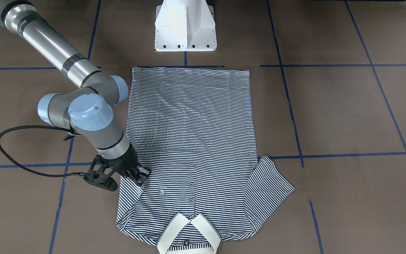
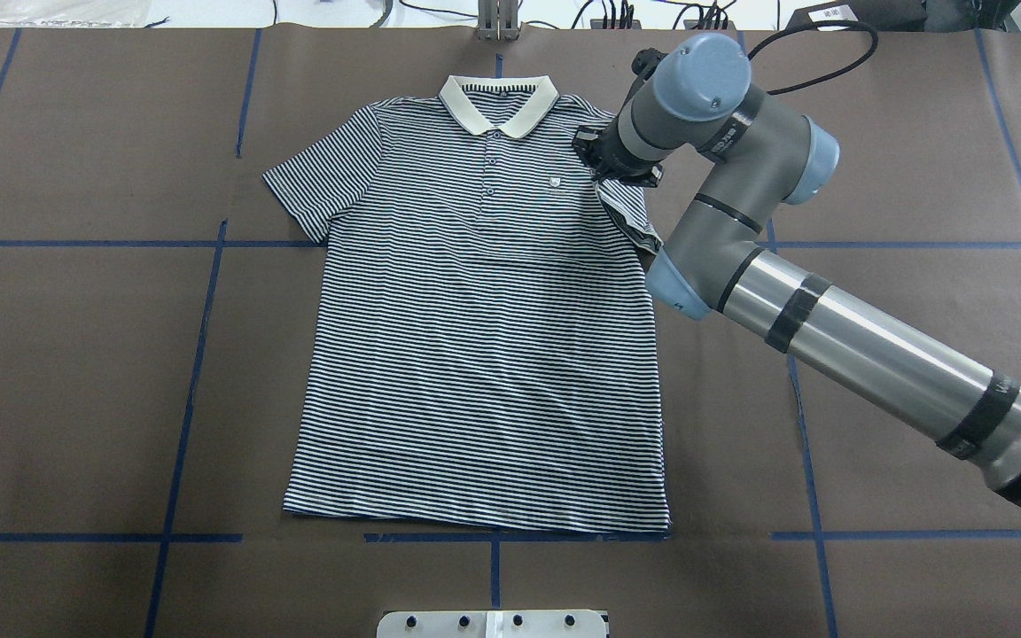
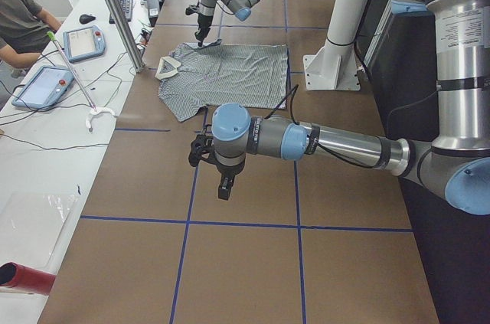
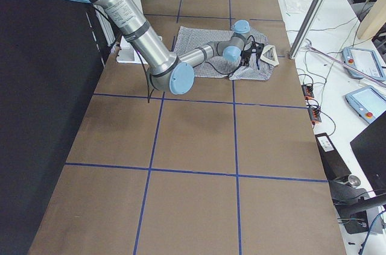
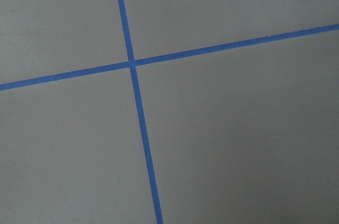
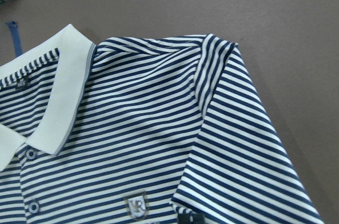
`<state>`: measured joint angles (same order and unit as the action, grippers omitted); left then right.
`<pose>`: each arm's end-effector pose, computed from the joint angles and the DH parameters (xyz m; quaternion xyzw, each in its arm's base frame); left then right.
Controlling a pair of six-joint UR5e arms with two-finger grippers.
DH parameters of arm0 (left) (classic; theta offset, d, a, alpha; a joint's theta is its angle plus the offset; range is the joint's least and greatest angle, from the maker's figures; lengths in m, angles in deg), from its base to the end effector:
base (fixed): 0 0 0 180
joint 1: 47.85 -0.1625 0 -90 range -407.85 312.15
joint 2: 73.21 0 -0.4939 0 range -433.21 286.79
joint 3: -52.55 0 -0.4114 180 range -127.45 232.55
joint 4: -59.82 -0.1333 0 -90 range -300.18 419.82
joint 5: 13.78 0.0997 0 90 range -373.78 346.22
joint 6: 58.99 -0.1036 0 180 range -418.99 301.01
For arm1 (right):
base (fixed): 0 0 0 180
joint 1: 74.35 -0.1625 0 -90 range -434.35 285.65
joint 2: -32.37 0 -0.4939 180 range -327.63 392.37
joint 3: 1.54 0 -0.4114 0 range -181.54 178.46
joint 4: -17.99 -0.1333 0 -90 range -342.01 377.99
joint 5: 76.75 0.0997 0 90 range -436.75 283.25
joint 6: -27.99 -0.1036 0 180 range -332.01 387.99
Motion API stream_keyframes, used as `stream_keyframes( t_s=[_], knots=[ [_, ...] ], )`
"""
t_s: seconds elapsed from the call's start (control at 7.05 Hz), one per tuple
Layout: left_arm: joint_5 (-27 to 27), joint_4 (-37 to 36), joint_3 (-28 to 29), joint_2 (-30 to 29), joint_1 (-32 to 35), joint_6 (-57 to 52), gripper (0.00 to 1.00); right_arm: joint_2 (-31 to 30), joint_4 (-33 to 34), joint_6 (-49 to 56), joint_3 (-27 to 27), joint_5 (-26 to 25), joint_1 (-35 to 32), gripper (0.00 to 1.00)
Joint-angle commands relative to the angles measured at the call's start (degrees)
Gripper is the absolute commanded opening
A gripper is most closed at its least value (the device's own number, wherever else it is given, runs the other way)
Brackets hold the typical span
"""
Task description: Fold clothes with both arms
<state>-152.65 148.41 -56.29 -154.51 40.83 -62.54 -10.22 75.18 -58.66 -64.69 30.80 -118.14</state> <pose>-0.0451 -0.4403 0.6305 0.0773 0.4110 0.0700 0.9056 -0.5701 -0.6879 0.3312 0.0525 -0.4613 0.2409 0.8523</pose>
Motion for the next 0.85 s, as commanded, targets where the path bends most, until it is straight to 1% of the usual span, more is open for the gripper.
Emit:
stream_keyframes(
  t_s=[0.0, 0.14, 0.28, 0.43, 0.57, 0.71],
  knots=[
    [-0.3, 0.0, -0.1, 0.0, 0.0, 0.1, 1.0, 5.4, 0.3, -0.9, 6.5, -3.6, 0.9, 0.0],
    [-0.3, 0.0, -0.1, 0.0, 0.0, 0.1, 1.0, 5.4, 0.3, -0.9, 7.1, -4.1, 1.0, 0.0],
    [-0.4, 0.0, -0.1, -0.2, 0.0, 0.2, 1.0, 5.4, 0.1, -0.7, 7.1, -4.1, 1.0, 0.57],
    [-1.2, 4.2, -0.5, -0.6, -0.2, 0.6, 1.0, 5.6, 0.0, -0.4, 6.7, -4.4, 1.3, 1.0],
    [-6.1, 10.6, 1.4, -1.1, -1.2, 7.1, 1.0, 5.2, 0.0, 0.3, 5.7, -4.6, 1.9, 1.0],
    [-6.5, 19.9, 4.1, -3.6, -6.4, 12.5, 1.0, 4.1, 0.2, 1.4, 2.8, -4.5, 1.2, 1.0]
  ],
)
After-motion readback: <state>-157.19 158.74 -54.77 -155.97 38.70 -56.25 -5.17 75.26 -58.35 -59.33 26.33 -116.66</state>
